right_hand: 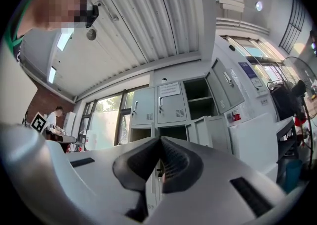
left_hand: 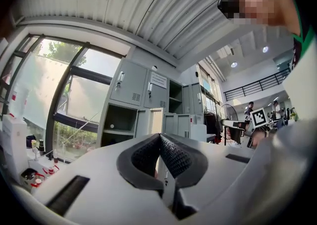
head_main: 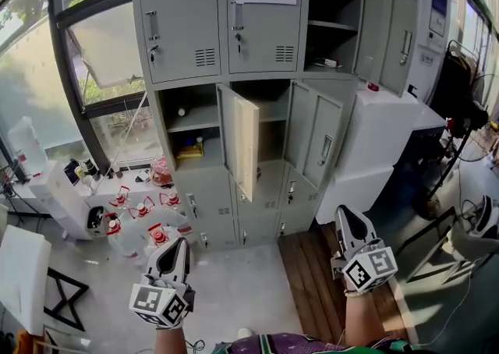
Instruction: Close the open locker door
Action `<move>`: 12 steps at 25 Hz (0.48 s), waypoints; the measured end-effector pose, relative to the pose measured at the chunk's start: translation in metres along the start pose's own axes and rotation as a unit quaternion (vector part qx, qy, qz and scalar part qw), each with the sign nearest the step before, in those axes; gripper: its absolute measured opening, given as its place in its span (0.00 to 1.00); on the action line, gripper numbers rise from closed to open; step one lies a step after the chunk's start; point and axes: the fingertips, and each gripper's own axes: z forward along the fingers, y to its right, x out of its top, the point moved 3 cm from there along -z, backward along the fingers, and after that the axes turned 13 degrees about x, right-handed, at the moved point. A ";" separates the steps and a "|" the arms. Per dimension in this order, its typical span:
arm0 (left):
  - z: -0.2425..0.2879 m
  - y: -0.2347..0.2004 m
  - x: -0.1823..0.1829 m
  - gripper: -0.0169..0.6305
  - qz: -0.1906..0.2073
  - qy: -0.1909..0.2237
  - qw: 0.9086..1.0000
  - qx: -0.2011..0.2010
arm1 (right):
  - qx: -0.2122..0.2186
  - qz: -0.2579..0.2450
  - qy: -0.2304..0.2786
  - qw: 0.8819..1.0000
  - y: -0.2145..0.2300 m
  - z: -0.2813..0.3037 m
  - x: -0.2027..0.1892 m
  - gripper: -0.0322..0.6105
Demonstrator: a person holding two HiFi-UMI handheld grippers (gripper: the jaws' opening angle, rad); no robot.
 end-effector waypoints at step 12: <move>0.097 -0.010 -0.011 0.06 -0.009 -0.007 1.000 0.015 | 0.009 0.027 -0.017 0.999 0.072 0.059 -0.032 0.06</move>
